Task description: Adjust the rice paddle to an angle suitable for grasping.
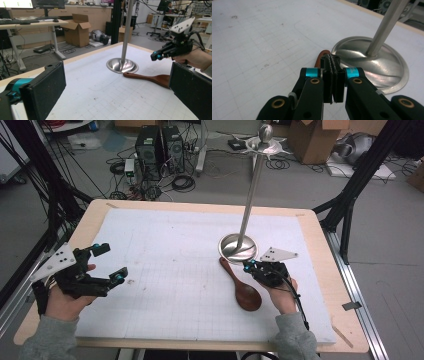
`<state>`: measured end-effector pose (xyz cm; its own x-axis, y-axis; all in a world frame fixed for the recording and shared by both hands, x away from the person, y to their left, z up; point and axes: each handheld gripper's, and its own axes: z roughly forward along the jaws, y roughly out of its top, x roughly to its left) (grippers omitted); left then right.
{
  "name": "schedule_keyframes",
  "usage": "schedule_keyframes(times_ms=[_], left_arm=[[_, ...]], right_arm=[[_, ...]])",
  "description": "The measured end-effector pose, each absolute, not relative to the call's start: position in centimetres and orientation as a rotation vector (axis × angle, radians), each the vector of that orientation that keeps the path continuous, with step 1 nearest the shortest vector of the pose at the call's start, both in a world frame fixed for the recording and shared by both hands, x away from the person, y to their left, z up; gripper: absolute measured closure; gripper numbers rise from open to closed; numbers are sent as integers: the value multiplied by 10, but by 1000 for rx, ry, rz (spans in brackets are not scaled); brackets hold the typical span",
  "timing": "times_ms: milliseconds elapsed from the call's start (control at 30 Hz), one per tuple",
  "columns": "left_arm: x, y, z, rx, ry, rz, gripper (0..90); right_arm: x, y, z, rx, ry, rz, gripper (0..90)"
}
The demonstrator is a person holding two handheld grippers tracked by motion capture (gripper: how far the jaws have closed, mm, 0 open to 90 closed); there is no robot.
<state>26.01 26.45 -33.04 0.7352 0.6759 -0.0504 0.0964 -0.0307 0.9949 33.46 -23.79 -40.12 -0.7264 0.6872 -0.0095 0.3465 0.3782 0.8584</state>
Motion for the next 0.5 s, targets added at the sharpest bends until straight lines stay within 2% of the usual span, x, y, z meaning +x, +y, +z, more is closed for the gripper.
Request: schedule_keyframes(times_ms=[500], left_arm=[[256,267,-332,1569,660,522,18]], right_arm=[[348,-225,-421,892,2338,1201,894]])
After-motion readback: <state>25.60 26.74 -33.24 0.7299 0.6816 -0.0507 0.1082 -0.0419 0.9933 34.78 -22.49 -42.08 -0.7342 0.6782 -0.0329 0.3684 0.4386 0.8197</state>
